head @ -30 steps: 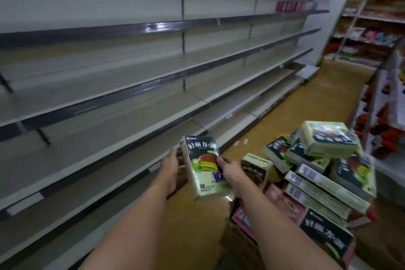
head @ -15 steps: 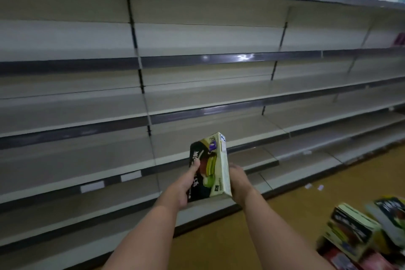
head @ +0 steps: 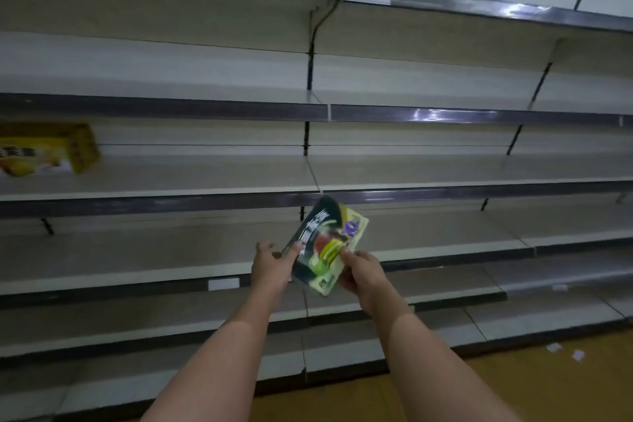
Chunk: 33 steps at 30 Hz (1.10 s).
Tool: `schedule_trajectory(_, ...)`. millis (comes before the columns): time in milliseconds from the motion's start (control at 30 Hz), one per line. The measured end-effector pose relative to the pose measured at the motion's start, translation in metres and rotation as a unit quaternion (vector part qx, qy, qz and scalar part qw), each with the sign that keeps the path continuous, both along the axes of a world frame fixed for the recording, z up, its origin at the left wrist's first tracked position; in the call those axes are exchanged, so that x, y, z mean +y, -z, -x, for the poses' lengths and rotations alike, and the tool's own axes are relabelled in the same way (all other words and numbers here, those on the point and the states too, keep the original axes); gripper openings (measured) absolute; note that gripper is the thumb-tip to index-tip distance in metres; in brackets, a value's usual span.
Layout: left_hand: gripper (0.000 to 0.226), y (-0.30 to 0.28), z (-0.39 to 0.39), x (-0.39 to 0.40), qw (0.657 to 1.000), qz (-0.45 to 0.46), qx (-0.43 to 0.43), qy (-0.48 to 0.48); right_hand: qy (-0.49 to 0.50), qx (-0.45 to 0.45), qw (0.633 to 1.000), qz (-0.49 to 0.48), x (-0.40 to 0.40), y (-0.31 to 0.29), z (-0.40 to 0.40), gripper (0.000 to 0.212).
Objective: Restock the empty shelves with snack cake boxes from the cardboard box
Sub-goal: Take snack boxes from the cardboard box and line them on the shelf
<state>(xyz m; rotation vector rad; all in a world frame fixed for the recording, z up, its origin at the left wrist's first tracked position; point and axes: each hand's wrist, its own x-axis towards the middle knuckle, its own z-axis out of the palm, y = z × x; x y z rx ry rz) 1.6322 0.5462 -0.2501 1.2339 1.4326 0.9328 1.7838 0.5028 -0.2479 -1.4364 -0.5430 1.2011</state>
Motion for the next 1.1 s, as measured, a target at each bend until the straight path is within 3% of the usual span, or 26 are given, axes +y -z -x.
schedule_trajectory(67,0.077,-0.001,0.018,0.008,0.996,0.062,-0.061,0.015,0.024,0.060,0.998,-0.013,0.017,0.001,0.014,0.011)
schedule_trajectory(133,0.067,-0.003,0.030,0.013,0.984,0.113,-0.125,0.050,0.012,0.084,0.996,-0.014,0.031,-0.001,0.028,0.014)
schedule_trajectory(300,0.038,-0.004,0.054,0.043,0.993,0.071,-0.094,0.010,-0.011,0.033,0.999,-0.013,0.069,-0.006,0.055,0.022)
schedule_trajectory(400,0.037,-0.005,0.072,0.069,0.997,0.043,-0.060,-0.013,0.052,-0.006,0.998,-0.027,0.101,-0.009,0.052,0.059)
schedule_trajectory(433,0.038,-0.005,0.077,0.080,0.998,0.034,-0.050,-0.016,0.051,-0.030,0.998,-0.035,0.112,-0.010,0.051,0.058)
schedule_trajectory(500,0.041,-0.006,0.083,0.101,0.999,0.005,-0.038,-0.022,0.014,-0.113,0.993,-0.043,0.132,-0.014,0.053,0.027)
schedule_trajectory(533,0.041,-0.008,0.085,0.113,0.999,-0.011,-0.033,-0.026,-0.006,-0.157,0.987,-0.044,0.142,-0.015,0.055,0.022)
schedule_trajectory(700,0.042,-0.026,0.089,0.169,0.991,-0.103,0.054,-0.071,-0.049,-0.289,0.953,-0.076,0.196,-0.031,0.060,0.009)
schedule_trajectory(867,0.036,-0.032,0.099,0.215,0.974,-0.126,0.148,-0.117,-0.103,-0.371,0.922,-0.047,0.240,-0.041,0.070,0.016)
schedule_trajectory(1100,0.030,-0.032,0.121,0.254,0.978,-0.116,0.086,-0.149,-0.139,-0.348,0.927,-0.031,0.281,-0.044,0.101,0.039)
